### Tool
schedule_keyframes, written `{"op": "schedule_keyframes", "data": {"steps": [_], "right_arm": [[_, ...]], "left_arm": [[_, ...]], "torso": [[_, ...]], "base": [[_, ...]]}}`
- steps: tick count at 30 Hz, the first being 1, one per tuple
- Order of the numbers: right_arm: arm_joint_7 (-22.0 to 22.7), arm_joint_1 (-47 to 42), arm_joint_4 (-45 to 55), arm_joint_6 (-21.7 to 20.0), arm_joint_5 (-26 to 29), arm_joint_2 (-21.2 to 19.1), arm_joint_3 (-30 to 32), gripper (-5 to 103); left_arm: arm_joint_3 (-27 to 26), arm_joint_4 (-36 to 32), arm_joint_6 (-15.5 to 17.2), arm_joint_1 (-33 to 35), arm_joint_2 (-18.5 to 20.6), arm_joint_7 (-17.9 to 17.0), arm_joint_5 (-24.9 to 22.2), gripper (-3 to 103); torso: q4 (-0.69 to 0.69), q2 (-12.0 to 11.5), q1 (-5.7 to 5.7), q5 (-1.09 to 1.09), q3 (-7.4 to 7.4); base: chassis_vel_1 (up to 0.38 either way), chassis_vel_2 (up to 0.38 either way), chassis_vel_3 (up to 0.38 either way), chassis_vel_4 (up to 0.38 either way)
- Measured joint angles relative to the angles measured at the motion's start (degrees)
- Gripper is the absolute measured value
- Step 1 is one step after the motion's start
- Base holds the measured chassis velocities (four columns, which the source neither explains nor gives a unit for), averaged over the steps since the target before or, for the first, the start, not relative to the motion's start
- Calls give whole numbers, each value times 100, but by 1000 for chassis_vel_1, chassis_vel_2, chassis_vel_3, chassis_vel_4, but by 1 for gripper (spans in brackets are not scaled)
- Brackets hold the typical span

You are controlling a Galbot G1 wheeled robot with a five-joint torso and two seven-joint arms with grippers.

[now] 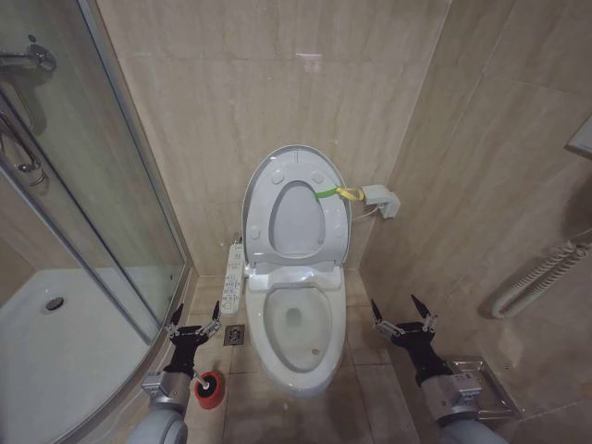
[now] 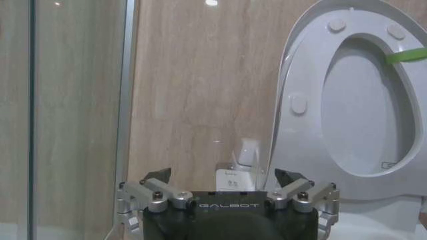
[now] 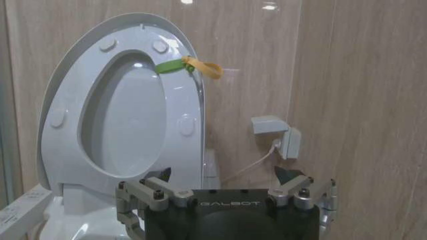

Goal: Open the toilet lid, clean the toilet bowl with a toilet brush, close the toilet lid, and flush.

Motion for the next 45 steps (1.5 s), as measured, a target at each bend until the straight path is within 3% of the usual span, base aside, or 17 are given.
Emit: {"op": "schedule_keyframes", "data": {"steps": [45], "right_arm": [[0, 0, -1, 1, 0, 0, 0, 100]], "left_arm": [[0, 0, 0, 0, 0, 0, 0, 100]], "torso": [[0, 0, 0, 0, 0]], "base": [[0, 0, 0, 0]]}}
